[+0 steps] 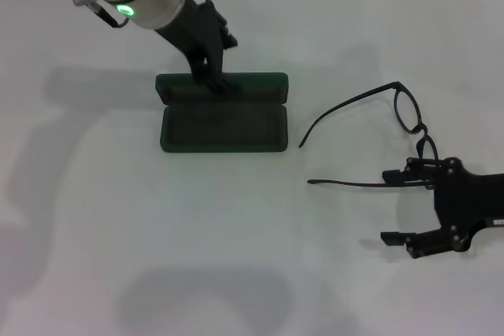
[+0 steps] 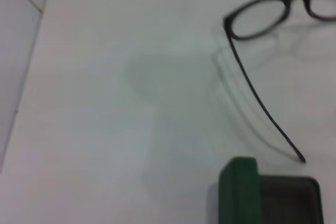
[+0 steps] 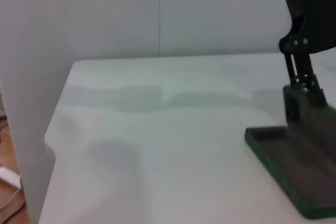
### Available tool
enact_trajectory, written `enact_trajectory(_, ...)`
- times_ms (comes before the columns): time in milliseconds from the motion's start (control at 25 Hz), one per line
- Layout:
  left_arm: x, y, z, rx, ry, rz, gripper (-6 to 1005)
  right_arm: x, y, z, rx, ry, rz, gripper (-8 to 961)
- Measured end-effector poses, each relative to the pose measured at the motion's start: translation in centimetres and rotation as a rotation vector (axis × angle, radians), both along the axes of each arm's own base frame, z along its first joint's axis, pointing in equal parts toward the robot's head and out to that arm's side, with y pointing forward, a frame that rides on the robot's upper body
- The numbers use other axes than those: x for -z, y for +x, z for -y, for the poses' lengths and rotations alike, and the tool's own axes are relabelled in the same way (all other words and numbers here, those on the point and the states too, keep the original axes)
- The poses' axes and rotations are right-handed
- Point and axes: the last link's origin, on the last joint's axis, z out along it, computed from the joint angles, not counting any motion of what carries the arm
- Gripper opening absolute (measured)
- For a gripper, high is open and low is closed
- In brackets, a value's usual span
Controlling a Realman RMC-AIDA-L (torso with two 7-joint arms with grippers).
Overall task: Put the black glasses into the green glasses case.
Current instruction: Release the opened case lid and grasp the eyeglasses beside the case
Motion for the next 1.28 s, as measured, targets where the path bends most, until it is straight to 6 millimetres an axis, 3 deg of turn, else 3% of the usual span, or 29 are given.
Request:
enact_trajectory(80, -0.9, 0.3, -0.1, -0.031, 0.037, 0.060, 572, -0.6, -0.1, 0.0, 0.006, 0.010, -0.031, 853)
enact_trajectory(200, -2.6, 0.3, 0.5, -0.086, 0.060, 0.195, 697, -2.4, -0.2, -0.2, 0.063, 0.045, -0.116, 853)
enact_trajectory(280, -4.3, -0.6, 1.3, -0.136, 0.058, 0.330, 780, -2.9, -0.3, -0.4, 0.095, 0.056, -0.141, 853)
enact_trajectory(320, -5.0, -1.2, 1.8, -0.153, 0.057, 0.391, 803, -4.2, -0.4, -1.1, 0.181, 0.076, -0.180, 853)
enact_trajectory(480, -8.0, -6.3, 4.5, -0.226, 0.082, 0.584, 893, -6.4, -0.6, -2.5, 0.355, 0.077, -0.214, 853)
enact_trajectory(680, -9.7, -12.3, 9.6, -0.290, 0.100, 0.704, 893, -10.1, -1.4, -6.0, 0.627, 0.031, -0.132, 853)
enact_trajectory(960, -8.1, -16.1, 13.4, -0.366, 0.114, 0.751, 892, -11.8, -2.8, -9.1, 0.951, -0.029, 0.050, 843)
enact_trajectory(1280, -5.4, -18.3, 17.5, -0.278, 0.115, 0.744, 892, -8.4, -7.5, -11.9, 1.146, -0.082, 0.311, 843)
